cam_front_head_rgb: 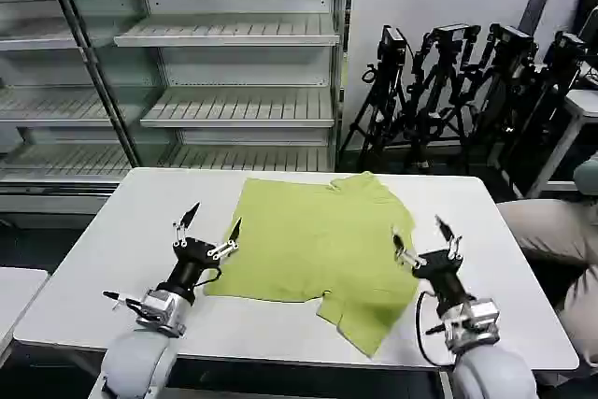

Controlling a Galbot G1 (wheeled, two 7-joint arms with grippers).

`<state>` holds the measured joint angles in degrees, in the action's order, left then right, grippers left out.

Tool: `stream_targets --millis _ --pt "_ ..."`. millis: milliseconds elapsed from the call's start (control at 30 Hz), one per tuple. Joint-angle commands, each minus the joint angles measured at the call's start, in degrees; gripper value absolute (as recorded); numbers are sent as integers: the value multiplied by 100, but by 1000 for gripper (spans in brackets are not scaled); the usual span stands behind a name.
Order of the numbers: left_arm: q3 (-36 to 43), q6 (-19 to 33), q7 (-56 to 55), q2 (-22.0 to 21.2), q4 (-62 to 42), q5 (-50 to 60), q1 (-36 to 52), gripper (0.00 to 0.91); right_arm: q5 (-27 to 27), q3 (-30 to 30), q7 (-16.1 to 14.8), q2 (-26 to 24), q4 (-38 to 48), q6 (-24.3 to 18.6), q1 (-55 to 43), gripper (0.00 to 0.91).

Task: Fold and organize the clothes.

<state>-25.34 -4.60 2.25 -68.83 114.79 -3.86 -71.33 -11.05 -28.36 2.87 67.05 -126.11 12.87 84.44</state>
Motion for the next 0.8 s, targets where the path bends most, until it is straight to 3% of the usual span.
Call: stream_targets --millis 33,167,467,800 --pt "-228 -2392 -390 421 834 -661 -1320 907 -148 289 320 -377 -776 203 1739 907" --pt "-269 -2830 -248 481 841 -1184 -1417 907 -214 243 390 -447 -841 360 2089 907" --pt "-269 -2859 -236 407 595 -1444 -1198 907 -55 690 501 -259 -754 571 2085 907" --pt "-302 -2858 -380 445 362 -1621 -1015 907 -51 1056 883 -93 -677 813 1888 907"
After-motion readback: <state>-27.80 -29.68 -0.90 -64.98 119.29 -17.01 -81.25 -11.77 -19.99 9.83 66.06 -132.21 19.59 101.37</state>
